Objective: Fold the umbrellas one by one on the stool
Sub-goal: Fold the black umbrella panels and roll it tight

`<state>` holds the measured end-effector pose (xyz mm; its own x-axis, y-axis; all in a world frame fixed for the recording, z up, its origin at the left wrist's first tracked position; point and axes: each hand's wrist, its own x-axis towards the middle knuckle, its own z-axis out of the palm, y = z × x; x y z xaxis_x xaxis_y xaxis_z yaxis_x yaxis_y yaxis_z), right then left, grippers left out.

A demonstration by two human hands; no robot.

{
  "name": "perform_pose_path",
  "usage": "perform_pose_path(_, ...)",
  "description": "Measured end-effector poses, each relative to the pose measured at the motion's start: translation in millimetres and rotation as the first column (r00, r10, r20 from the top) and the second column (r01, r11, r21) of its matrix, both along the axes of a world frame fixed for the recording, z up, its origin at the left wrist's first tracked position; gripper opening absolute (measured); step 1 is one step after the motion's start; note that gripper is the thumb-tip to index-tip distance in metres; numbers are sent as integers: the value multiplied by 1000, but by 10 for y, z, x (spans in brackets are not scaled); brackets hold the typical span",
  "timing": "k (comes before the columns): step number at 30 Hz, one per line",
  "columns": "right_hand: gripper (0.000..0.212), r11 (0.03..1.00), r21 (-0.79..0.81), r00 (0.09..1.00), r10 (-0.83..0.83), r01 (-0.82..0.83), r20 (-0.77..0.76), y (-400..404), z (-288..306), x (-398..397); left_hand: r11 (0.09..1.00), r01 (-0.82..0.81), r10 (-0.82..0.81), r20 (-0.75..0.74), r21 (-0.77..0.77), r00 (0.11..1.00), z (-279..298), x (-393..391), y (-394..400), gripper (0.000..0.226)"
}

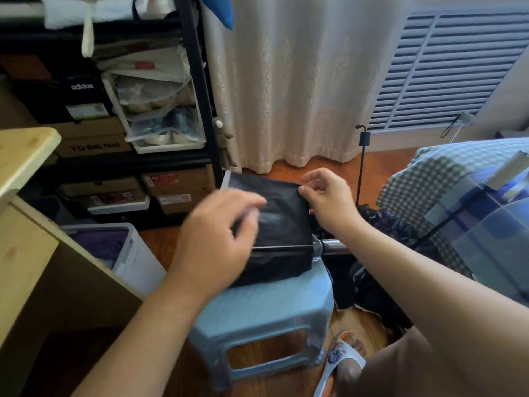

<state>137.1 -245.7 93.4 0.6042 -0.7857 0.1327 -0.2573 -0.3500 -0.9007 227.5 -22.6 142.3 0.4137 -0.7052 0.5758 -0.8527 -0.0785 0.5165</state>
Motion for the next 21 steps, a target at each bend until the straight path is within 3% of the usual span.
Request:
perform_pose_path(2, 14, 1000, -3, 989, 19, -20, -143, -123, -162, 152, 911, -1, -43, 97, 413, 994, -182, 31, -149, 38)
perform_pose_path(4, 11, 999, 11, 962, 34, -32, -272, -214, -323, 247, 664, -88, -27, 142, 743, 990, -377, 93, -269, 61)
perform_pose_path(5, 12, 999, 33, 951, 42, -34, -307, -246, -391, 277, 570, -110, -22, 149, 814, 989, -464, 129, -299, 67)
perform_pose_path(6, 11, 997, 62, 943, 56, -38, -327, -269, -436, 302, 522, -122, -19, 155, 844, 988, -537, 162, -316, 70)
perform_pose_path(9, 10, 993, 102, 918, 99, -64, -385, -314, -506, 362, 503, -134, -20, 166, 854, 986, -635, 225, -335, 89)
perform_pose_path(12, 13, 983, -166, 861, -14, -82, -508, -320, -540, 388, 479, -157, -9, 183, 864, 983, -639, 262, -393, 91)
perform_pose_path(14, 13, 938, -347, 915, -140, 1, -378, -246, -446, 324, 469, -165, -7, 190, 867, 982, -650, 293, -437, 78)
perform_pose_path(16, 12, 874, -483, 977, -48, -60, -209, -99, -337, 194, 467, -162, -4, 185, 870, 983, -656, 307, -467, 68)
perform_pose_path(17, 18, 836, -501, 957, 94, -226, -275, 3, -291, 139, 469, -162, -6, 186, 868, 983, -651, 301, -471, 67)
perform_pose_path(18, 30, 782, -454, 876, 233, -427, -423, 84, -314, 89, 469, -165, -5, 190, 868, 982, -645, 293, -474, 67)
perform_pose_path(19, 46, 742, -314, 728, 327, -592, -602, 141, -350, 35, 465, -173, -1, 196, 868, 981, -646, 288, -471, 67)
perform_pose_path(20, 63, 752, -178, 610, 346, -634, -713, 124, -406, -6, 465, -180, 7, 199, 867, 980, -655, 286, -468, 68)
perform_pose_path(21, 77, 801, -91, 570, 337, -592, -749, 65, -393, -45, 469, -181, 12, 198, 865, 980, -659, 282, -459, 68)
